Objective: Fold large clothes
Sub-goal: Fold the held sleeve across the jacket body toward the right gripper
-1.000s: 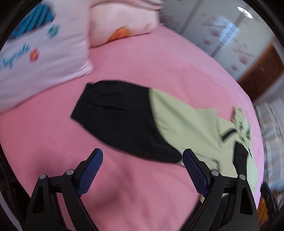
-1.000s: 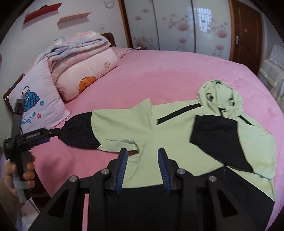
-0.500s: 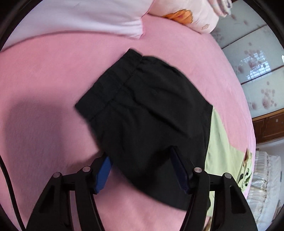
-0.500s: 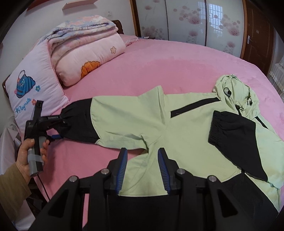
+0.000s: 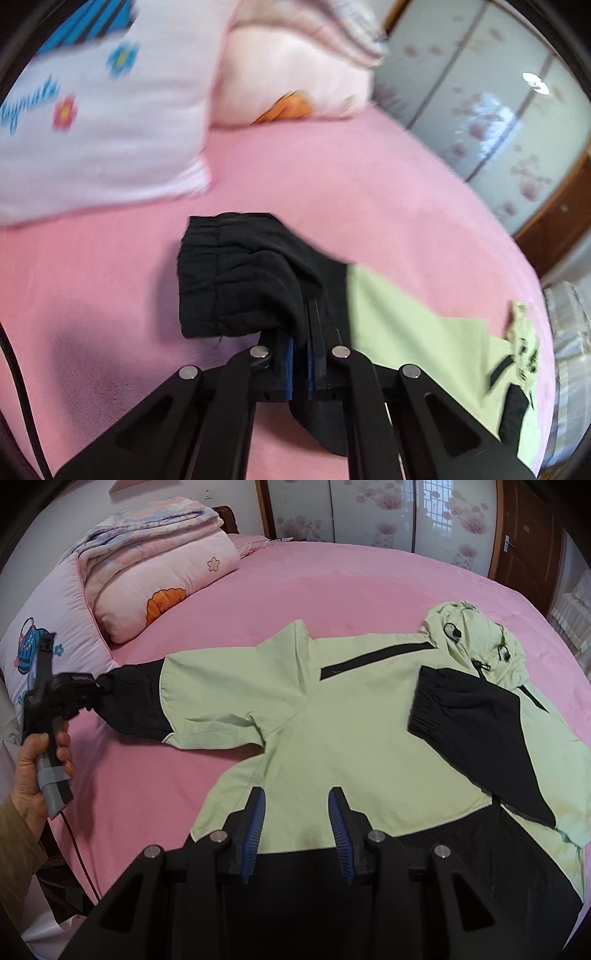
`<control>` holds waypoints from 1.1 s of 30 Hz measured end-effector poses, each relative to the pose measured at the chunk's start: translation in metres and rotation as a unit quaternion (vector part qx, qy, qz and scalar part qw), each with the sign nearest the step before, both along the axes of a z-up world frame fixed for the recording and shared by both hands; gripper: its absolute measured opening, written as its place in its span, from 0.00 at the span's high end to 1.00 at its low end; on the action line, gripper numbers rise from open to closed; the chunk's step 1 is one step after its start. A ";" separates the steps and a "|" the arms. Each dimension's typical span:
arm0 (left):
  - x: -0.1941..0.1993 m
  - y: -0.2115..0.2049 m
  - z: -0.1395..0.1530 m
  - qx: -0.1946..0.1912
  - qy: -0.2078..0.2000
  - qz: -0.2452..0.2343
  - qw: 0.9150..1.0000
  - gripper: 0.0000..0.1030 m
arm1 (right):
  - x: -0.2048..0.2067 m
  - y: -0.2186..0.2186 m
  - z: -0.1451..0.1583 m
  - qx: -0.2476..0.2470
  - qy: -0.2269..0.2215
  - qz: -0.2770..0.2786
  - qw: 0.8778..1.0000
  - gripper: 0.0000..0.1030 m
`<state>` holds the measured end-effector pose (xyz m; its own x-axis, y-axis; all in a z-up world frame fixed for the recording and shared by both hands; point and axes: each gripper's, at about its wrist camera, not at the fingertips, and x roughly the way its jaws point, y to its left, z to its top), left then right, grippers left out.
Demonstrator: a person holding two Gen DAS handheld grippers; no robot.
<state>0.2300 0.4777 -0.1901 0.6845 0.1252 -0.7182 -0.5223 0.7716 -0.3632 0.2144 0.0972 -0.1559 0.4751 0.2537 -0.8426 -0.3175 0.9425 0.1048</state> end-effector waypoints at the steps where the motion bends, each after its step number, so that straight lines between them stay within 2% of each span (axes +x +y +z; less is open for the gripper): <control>1: 0.000 -0.011 0.010 0.010 -0.011 -0.011 1.000 0.97 | -0.001 -0.005 0.000 0.002 0.001 -0.003 1.000 0.66; 5: 0.001 -0.069 0.056 0.044 -0.047 -0.070 0.995 0.97 | -0.004 -0.027 0.007 0.013 -0.003 -0.017 1.000 0.66; 8: 0.005 -0.113 0.092 0.070 -0.064 -0.122 0.988 0.97 | -0.006 -0.049 0.014 0.022 -0.010 -0.032 0.999 0.66; 10: 0.008 -0.159 0.111 0.083 -0.068 -0.169 0.980 0.97 | -0.007 -0.068 0.018 0.030 -0.011 -0.046 0.998 0.66; 13: 0.016 -0.230 0.125 0.098 -0.058 -0.237 0.965 0.97 | -0.013 -0.098 0.023 0.039 -0.018 -0.069 0.997 0.65; 18: 0.025 -0.325 0.108 0.099 -0.046 -0.311 0.944 0.97 | -0.026 -0.153 0.023 0.041 -0.031 -0.111 0.992 0.65; 20: 0.032 -0.358 0.085 0.087 -0.026 -0.331 0.939 0.97 | -0.030 -0.169 0.017 0.036 -0.025 -0.122 0.992 0.65; 21: 0.040 -0.377 0.066 0.069 -0.007 -0.347 0.935 0.97 | -0.031 -0.179 0.011 0.036 -0.019 -0.129 0.991 0.65; 23: 0.048 -0.402 0.036 0.064 0.030 -0.361 0.930 0.95 | -0.032 -0.196 0.002 0.035 -0.006 -0.143 0.989 0.65; 24: 0.050 -0.406 0.021 0.065 0.044 -0.368 0.927 0.88 | -0.032 -0.201 -0.002 0.035 -0.001 -0.146 0.989 0.65; 25: 0.054 -0.417 0.003 0.062 0.070 -0.382 0.920 0.82 | -0.031 -0.209 -0.007 0.035 0.007 -0.149 0.988 0.65; 26: 0.056 -0.423 -0.007 0.056 0.087 -0.390 0.915 0.69 | -0.030 -0.214 -0.010 0.035 0.012 -0.153 0.988 0.65; 27: 0.056 -0.424 -0.013 0.051 0.097 -0.392 0.913 0.60 | -0.029 -0.220 -0.013 0.039 0.018 -0.156 0.987 0.65; 28: 0.055 -0.427 -0.016 0.044 0.103 -0.396 0.911 0.56 | -0.028 -0.224 -0.014 0.043 0.020 -0.158 0.986 0.65; 31: 0.044 -0.422 -0.001 0.012 0.087 -0.416 0.905 0.45 | -0.023 -0.230 -0.011 0.055 0.017 -0.155 0.986 0.65; 32: 0.038 -0.417 0.008 0.007 0.076 -0.416 0.906 0.42 | -0.021 -0.230 -0.009 0.057 0.015 -0.151 0.987 0.65; 33: 0.031 -0.408 0.020 0.006 0.061 -0.412 0.909 0.34 | -0.016 -0.226 -0.004 0.060 0.010 -0.144 0.988 0.65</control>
<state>0.2608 0.0700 -0.1698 0.4654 -0.3856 -0.7966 0.2001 0.9226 -0.3297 0.1985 -0.1293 -0.1601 0.5253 0.2095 -0.8247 -0.0347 0.9737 0.2252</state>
